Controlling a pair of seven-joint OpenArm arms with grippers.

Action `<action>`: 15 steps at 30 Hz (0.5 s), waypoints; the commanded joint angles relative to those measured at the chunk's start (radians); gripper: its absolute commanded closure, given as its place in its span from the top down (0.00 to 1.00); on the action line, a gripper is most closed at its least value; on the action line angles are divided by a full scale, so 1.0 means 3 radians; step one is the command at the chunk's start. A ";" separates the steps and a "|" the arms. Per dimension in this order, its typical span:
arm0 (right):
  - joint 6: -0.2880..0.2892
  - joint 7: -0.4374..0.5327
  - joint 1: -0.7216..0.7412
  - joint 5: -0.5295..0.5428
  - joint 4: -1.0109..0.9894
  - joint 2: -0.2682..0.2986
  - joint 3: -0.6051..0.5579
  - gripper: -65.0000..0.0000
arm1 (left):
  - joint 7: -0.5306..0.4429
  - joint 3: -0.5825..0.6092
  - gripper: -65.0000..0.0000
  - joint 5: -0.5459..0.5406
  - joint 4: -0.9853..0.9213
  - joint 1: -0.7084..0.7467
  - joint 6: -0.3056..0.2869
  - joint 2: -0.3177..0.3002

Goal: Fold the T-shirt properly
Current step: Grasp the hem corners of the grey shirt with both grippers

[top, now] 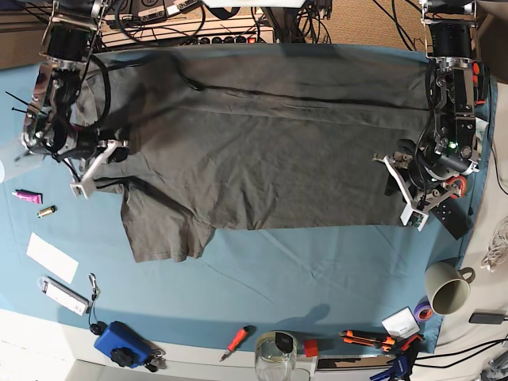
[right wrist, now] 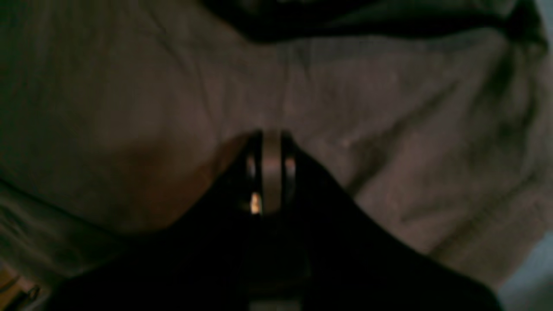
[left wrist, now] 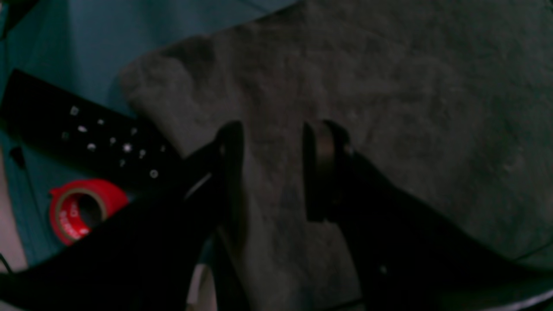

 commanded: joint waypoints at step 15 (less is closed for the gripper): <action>0.0300 0.0512 0.0860 -0.0272 -0.0174 0.0074 0.0266 0.31 | -0.0061 -0.0022 0.36 -0.0022 0.0055 -0.0062 0.0010 -0.0045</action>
